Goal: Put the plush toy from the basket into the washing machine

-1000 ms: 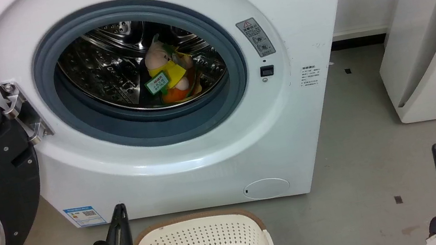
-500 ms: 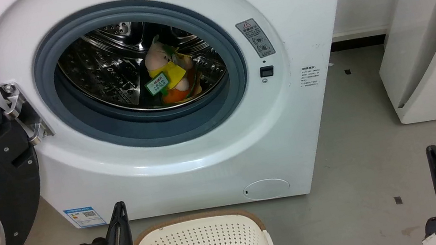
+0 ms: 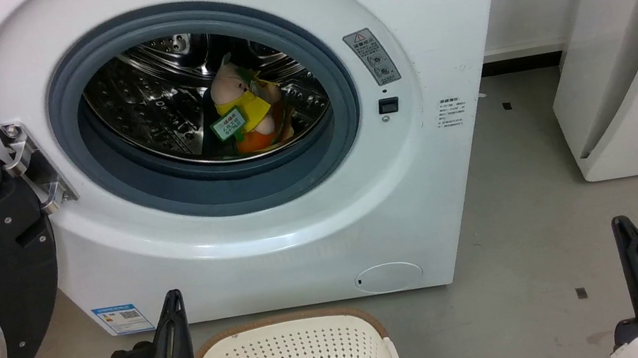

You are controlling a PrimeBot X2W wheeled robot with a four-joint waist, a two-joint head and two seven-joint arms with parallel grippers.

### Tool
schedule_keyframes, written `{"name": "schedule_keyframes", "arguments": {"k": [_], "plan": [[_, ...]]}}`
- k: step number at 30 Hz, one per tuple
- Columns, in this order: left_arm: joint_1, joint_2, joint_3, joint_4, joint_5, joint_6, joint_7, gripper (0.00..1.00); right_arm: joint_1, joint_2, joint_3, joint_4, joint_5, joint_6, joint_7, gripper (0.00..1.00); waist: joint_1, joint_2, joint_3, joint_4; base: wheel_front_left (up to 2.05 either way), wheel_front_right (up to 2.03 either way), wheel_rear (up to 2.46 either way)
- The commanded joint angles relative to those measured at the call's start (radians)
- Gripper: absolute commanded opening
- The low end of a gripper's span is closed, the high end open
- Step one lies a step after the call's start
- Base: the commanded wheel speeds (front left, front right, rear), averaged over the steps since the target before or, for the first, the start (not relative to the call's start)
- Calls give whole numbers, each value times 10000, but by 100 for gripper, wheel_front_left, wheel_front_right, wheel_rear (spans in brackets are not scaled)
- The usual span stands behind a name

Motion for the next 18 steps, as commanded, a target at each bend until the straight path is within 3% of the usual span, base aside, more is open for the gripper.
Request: {"name": "schedule_keyframes", "arguments": {"k": [1,18], "plan": [[134,-2,-11,-100,71,30,57,0,-161,-1,30,-17,-117,-3,66,0,0,0,-2,-3,0,0,0],[203,-7,-19,-440,126,63,404,0,-265,-2,197,-26,-332,-4,415,0,0,0,-31,-50,0,0,0]]}}
